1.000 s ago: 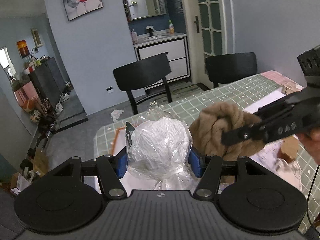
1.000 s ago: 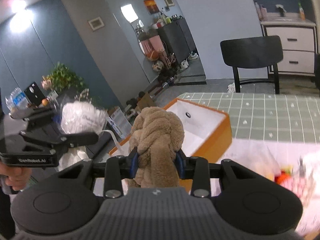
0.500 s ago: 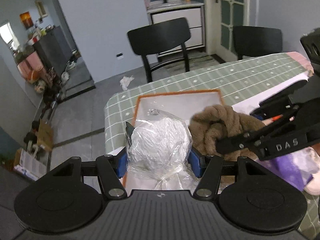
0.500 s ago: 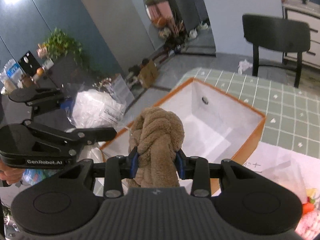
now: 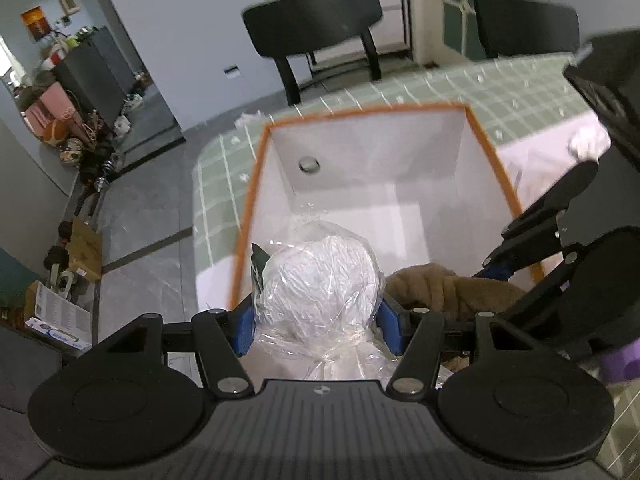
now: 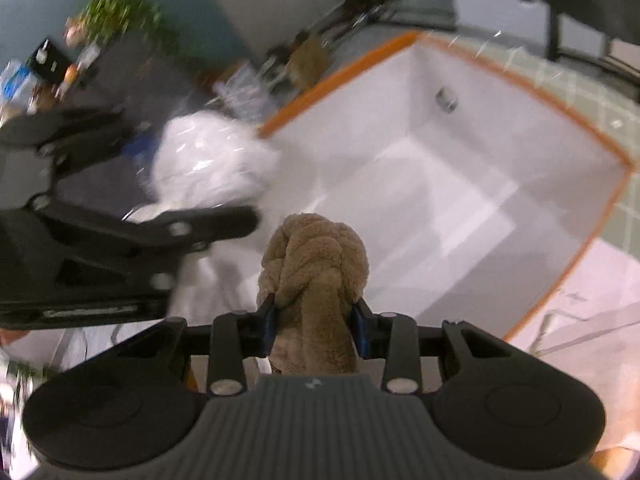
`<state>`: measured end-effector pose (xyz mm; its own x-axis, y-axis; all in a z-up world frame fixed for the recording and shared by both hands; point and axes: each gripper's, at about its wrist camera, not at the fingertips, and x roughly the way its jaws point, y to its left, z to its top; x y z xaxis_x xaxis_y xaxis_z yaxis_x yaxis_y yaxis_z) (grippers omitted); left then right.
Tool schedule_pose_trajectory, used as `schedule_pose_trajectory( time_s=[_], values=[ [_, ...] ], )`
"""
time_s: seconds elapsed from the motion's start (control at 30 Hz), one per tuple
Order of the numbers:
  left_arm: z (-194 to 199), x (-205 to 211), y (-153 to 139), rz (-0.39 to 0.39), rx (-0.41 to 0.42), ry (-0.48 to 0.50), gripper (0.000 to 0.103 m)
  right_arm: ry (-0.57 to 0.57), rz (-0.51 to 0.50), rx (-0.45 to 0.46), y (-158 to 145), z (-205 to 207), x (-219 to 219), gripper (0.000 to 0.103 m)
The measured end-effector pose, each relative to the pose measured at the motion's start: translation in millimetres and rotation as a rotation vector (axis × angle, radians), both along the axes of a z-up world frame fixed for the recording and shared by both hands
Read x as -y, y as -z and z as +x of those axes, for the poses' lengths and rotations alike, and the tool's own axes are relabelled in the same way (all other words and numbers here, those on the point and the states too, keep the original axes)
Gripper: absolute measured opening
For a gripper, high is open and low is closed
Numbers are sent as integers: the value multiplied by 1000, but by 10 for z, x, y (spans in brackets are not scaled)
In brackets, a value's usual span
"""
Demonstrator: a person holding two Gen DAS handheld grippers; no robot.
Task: Organize soft objects
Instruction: 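Carry the bundle and towel over the orange box with both grippers, then open both grippers to drop the bundle and towel into the box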
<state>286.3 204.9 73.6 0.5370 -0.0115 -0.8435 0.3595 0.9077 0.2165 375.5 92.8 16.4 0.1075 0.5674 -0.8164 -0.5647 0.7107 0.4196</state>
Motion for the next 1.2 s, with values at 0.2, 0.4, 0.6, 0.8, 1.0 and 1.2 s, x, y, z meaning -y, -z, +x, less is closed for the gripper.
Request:
schedule_pose_trajectory(
  time_s=[0.2,0.4,0.6,0.8,1.0,1.2],
  values=[
    [-25,61,287,69,-54,13,69,-119,-82,19,159,-56,-207,36],
    [-22,72,409,88,-91,27,69,-230,-169,56,191,-70,-326,37],
    [-35,108,470,106,-123,42,72,-316,-264,99,251,-75,-289,40],
    [-32,170,550,154,-142,49,82,-316,-356,218,207,-132,-312,62],
    [-41,243,432,205,-115,36,86,-299,-394,317,18,-193,-226,72],
    [-73,306,161,153,-68,22,87,-260,-360,343,-337,-236,-59,72]
  ],
)
